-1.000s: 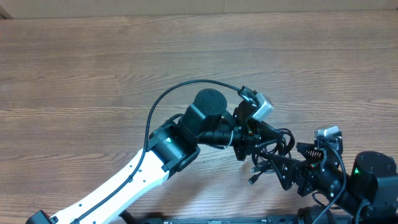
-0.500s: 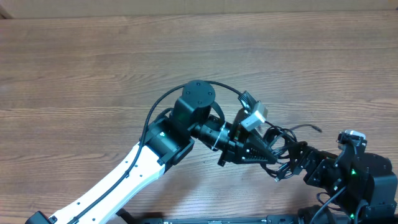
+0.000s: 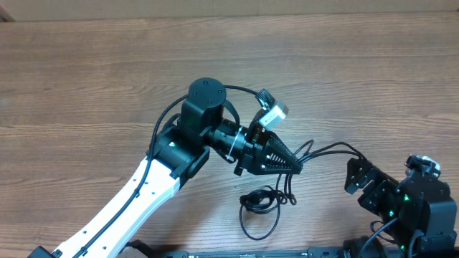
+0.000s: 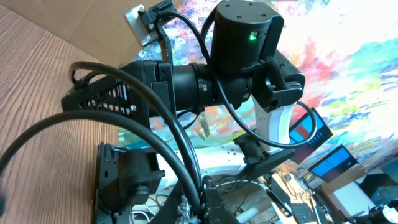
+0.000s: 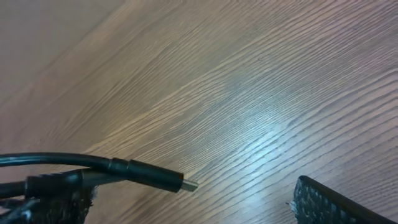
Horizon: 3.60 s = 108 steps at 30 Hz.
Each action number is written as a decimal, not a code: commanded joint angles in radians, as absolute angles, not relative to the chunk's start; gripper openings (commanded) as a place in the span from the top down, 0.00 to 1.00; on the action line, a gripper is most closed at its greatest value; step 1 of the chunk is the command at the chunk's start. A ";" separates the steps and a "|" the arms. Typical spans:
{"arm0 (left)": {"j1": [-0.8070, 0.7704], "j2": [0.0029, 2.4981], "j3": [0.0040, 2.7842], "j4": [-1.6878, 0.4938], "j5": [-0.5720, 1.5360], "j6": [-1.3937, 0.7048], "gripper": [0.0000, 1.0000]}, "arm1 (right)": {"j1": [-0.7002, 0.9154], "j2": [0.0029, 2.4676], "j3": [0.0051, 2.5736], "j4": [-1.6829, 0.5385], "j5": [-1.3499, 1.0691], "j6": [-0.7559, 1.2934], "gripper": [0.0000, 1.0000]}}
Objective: Untangle cables
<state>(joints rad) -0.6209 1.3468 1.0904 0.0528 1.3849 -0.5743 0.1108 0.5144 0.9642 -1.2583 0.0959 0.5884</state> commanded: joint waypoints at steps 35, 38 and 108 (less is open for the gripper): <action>-0.553 1.326 1.097 0.648 0.834 -1.269 0.96 | 0.104 0.661 0.956 -1.039 -0.586 0.357 0.00; -0.590 1.326 1.097 0.648 0.777 -1.287 0.96 | 0.104 0.767 0.955 -1.024 -0.609 0.329 0.00; -0.314 1.274 1.097 -0.371 1.134 -0.094 0.07 | 0.120 0.717 1.055 -0.719 -0.557 -0.088 0.96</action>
<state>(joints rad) -0.3161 1.2976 1.0908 -0.4248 0.9813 -0.1757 0.1184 0.7712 1.0195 -0.7376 -0.3641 -0.0765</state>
